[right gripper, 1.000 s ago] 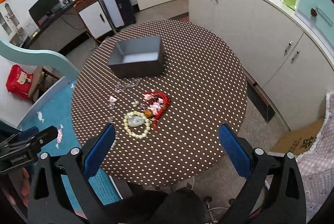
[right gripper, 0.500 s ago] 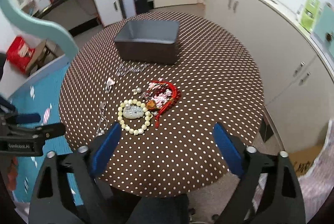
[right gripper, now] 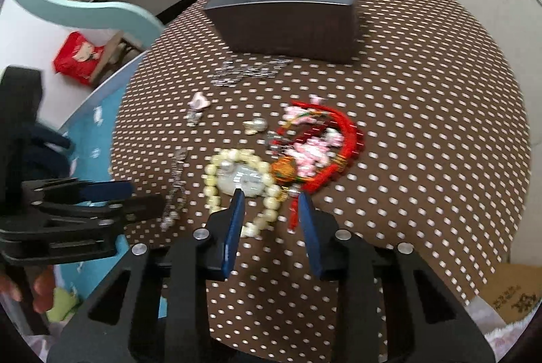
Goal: Organize jewelry
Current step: 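Move both tools down toward the jewelry beside the grey box, then grasp the pearl-drop chain with the left tool while the right grasps the pearl necklace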
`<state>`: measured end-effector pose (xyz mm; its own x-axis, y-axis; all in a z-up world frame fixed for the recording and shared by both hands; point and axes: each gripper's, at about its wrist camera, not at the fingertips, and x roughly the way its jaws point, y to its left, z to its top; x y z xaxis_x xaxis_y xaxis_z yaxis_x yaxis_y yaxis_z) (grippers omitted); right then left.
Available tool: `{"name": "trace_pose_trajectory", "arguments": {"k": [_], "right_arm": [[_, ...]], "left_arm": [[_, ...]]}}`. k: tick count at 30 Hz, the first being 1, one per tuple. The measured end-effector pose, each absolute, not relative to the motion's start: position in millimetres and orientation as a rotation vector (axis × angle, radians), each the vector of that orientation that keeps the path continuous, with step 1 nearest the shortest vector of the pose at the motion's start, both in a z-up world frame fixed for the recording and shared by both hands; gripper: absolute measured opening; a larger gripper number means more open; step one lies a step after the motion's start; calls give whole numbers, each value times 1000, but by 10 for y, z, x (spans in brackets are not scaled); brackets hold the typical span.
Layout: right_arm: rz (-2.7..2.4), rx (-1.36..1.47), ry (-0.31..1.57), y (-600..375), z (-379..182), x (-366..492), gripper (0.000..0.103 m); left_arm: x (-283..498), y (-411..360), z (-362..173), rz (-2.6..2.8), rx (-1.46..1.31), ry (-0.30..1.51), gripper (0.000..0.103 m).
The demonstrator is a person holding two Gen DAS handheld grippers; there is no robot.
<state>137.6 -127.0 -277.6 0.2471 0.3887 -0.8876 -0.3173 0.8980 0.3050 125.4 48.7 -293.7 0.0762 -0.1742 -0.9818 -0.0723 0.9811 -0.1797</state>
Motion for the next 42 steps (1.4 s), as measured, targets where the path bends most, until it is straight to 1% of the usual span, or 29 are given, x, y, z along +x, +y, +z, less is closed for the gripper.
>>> {"name": "trace_pose_trajectory", "arguments": {"k": [2, 5, 7, 11, 14, 18, 21, 23, 25, 27, 28, 29, 30, 36, 38, 40, 41, 42], "right_arm": [[509, 54, 1240, -1240, -2785, 1395, 29], [530, 78, 1285, -1188, -2897, 1453, 23], [532, 96, 1302, -1210, -2943, 1487, 21], [517, 78, 1313, -1225, -2962, 1540, 12], [512, 47, 1306, -1206, -2937, 1546, 11], [497, -137, 1259, -958, -2893, 1448, 12], [496, -241, 1218, -861, -2893, 1386, 11], [499, -323, 1182, -775, -2890, 1318, 11], [496, -361, 1159, -726, -2894, 1286, 11], [500, -328, 1170, -752, -2892, 1318, 11], [501, -308, 1177, -772, -2891, 1328, 10], [498, -287, 1185, -788, -2904, 1355, 9], [498, -265, 1195, -822, -2931, 1409, 9], [494, -196, 1220, -829, -2906, 1450, 9], [489, -171, 1227, -893, -2876, 1429, 9], [481, -152, 1228, -993, -2849, 1443, 9], [480, -144, 1228, -1051, -2843, 1455, 9], [479, -135, 1229, -1063, -2840, 1464, 9]], "left_arm": [[1294, 466, -2957, -77, -204, 1496, 58], [1335, 456, -2991, -74, -220, 1505, 58], [1353, 478, -3017, -69, -247, 1517, 58], [1410, 509, -3066, -68, -281, 1528, 58], [1422, 514, -3111, -65, -296, 1532, 58], [1470, 519, -3195, -49, -310, 1535, 57], [1610, 507, -3321, -35, -316, 1525, 47], [1674, 486, -3347, -22, -287, 1520, 44], [1725, 460, -3364, -1, -245, 1510, 33], [1759, 451, -3395, 13, -207, 1503, 14], [1763, 464, -3409, 20, -196, 1494, 10], [1765, 481, -3422, 26, -194, 1491, 3], [1778, 524, -3451, 28, -205, 1491, 0], [1838, 662, -3532, -31, -301, 1504, 0], [1856, 675, -3557, -69, -353, 1540, 2], [1888, 661, -3575, -90, -382, 1561, 21], [1893, 638, -3570, -87, -363, 1555, 45], [1900, 614, -3561, -81, -329, 1546, 53]]}}
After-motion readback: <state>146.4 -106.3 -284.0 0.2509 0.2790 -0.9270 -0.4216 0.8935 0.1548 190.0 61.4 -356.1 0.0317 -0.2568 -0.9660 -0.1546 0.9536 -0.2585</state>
